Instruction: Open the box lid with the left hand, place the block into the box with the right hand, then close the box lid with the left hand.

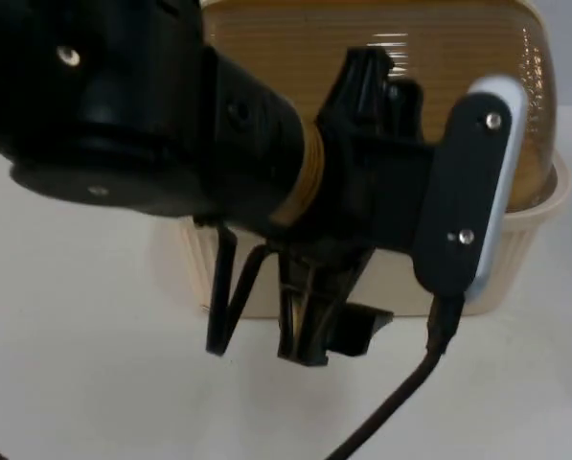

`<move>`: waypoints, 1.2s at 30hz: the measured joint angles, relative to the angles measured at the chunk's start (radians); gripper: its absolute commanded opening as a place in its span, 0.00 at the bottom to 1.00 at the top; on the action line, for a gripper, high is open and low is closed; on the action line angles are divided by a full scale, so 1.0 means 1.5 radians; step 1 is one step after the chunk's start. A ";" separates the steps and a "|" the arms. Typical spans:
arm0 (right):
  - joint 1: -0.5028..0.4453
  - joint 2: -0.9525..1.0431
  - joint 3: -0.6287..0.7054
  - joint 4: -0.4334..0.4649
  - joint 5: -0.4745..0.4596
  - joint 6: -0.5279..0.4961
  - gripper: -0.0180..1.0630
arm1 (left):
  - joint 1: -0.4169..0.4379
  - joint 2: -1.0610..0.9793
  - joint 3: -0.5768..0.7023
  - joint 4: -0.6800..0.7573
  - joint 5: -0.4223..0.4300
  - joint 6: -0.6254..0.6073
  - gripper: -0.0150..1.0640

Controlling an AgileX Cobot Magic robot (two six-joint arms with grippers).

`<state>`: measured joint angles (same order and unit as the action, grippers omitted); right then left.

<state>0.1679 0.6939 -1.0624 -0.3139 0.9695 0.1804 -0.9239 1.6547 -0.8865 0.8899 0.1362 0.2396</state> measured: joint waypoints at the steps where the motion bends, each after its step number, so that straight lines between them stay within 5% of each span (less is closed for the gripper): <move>1: 0.000 0.000 0.000 0.000 0.000 0.001 0.98 | 0.000 0.005 0.000 0.000 0.000 0.000 0.88; 5: 0.000 0.000 0.000 0.000 0.000 0.003 0.98 | 0.000 0.011 0.000 0.000 -0.004 0.001 0.76; 9: 0.000 0.000 0.000 0.000 0.000 0.003 0.98 | 0.001 0.012 0.000 0.000 -0.015 0.001 0.43; 10: 0.000 0.000 0.000 0.000 0.000 0.003 0.98 | 0.007 0.012 0.000 0.001 -0.021 0.001 0.43; 15: 0.000 0.000 0.000 -0.001 0.000 0.003 0.98 | 0.044 0.014 0.000 0.000 -0.059 -0.001 0.06; 17: 0.000 0.000 0.000 -0.001 0.000 0.003 0.98 | 0.060 0.014 0.000 -0.007 -0.079 -0.002 0.01; 25: 0.000 0.000 0.000 -0.001 0.000 0.003 0.98 | 0.072 0.018 0.000 -0.019 -0.147 -0.002 0.01; 36: 0.000 0.000 0.000 -0.001 0.000 0.003 0.98 | 0.072 0.068 0.000 -0.020 -0.150 0.002 0.01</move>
<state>0.1679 0.6939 -1.0624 -0.3161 0.9695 0.1844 -0.8154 1.7566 -0.8865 0.8597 -0.0890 0.2420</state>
